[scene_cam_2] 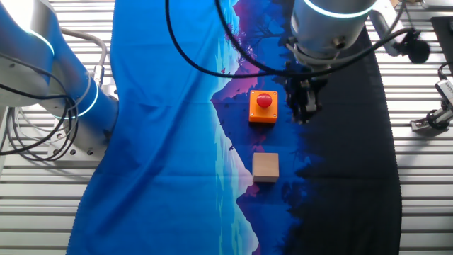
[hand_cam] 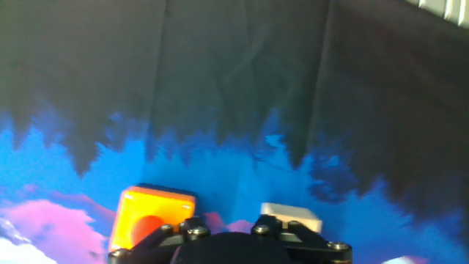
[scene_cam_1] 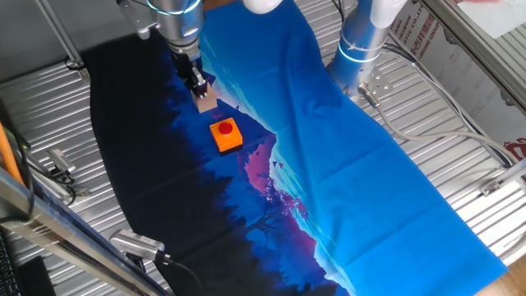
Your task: Pick up the small block on the left and move it to the right
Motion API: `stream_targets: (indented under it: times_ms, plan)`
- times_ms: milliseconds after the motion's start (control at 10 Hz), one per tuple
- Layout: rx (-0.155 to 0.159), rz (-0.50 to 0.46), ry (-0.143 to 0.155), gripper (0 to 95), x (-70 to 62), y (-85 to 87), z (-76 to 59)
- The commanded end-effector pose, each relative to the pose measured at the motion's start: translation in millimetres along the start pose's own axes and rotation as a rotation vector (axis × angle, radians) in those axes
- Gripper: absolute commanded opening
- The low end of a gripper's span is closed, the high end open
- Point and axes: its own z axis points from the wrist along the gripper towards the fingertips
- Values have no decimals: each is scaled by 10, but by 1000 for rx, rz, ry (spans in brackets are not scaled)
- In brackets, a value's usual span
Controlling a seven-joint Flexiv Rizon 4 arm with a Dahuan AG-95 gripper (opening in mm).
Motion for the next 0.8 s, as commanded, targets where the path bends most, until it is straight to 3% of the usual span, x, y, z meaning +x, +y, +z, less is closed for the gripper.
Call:
stream_targets:
  times_ms: [100, 200, 300, 600, 700, 800]
  plan:
    - [25, -60, -6, 0, 244, -289, 173]
    - [22, -70, -9, 0, 379, -397, 282]
    - [7, -45, -12, 0, 424, -386, 340]
    - [-22, -60, -40, 0, 405, -315, 592]
    - [-48, -61, -45, 0, 388, -311, 602]
    - [-32, -45, -43, 0, 376, -340, 580]
